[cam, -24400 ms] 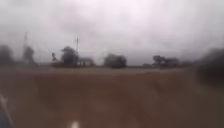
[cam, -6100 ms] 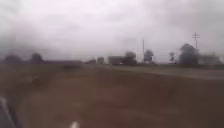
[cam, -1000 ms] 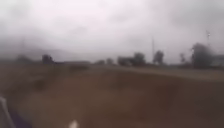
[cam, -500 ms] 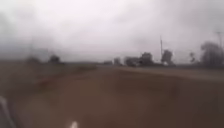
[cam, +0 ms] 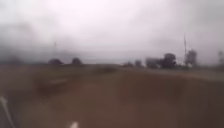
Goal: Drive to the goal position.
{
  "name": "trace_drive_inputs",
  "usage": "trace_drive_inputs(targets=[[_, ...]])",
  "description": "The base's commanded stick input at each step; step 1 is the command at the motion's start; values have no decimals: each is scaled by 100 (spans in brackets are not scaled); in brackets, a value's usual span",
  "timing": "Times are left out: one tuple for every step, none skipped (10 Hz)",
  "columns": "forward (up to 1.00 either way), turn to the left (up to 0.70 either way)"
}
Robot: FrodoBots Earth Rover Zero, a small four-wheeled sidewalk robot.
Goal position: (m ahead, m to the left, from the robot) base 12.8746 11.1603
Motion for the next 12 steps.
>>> trace_drive_inputs(targets=[[70, 35], [70, 35], [70, 35], [70, 35], [70, 35], [70, 35], [70, 35], [70, 35], [70, 35], [70, 19], [70, 0], [70, 0]])
